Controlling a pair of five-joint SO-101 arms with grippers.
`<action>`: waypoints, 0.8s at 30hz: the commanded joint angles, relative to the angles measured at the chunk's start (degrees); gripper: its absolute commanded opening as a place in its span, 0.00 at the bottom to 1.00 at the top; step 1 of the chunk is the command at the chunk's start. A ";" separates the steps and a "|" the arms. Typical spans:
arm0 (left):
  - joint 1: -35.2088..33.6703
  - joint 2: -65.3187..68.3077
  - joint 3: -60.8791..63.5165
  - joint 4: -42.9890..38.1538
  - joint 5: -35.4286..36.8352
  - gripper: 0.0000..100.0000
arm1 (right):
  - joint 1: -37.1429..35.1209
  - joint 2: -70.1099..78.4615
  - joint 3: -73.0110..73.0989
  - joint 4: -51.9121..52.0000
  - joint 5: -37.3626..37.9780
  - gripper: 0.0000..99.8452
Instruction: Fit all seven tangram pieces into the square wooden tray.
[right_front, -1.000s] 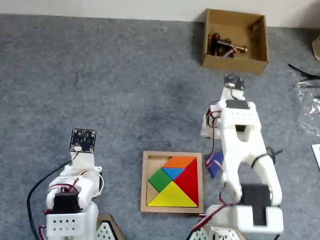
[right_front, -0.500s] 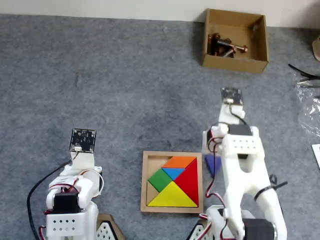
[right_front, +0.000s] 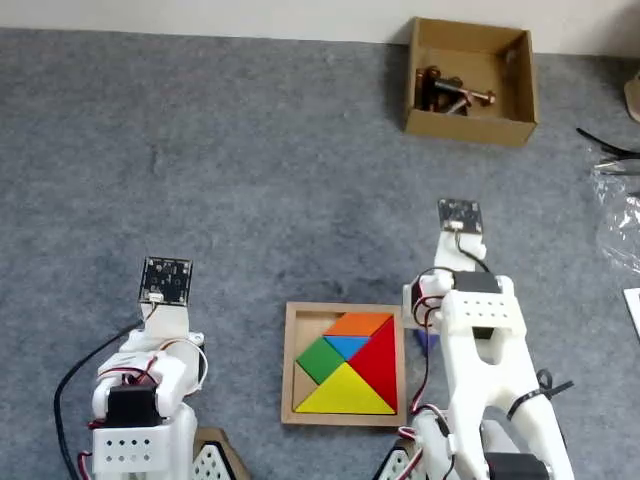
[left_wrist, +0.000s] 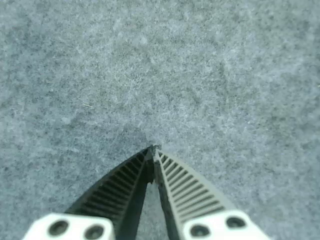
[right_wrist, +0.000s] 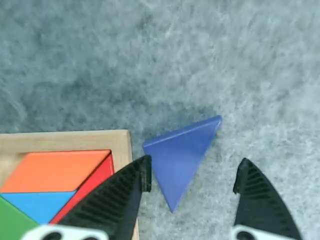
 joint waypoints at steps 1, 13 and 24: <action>-0.57 0.13 1.19 0.26 0.26 0.01 | -1.27 -1.98 -0.48 -1.54 0.35 0.26; -0.57 0.13 1.19 0.26 0.26 0.01 | -2.86 -1.98 -0.57 -4.26 -15.03 0.26; -0.57 0.13 1.19 0.26 0.26 0.01 | -2.86 5.76 -1.01 -4.62 -20.66 0.26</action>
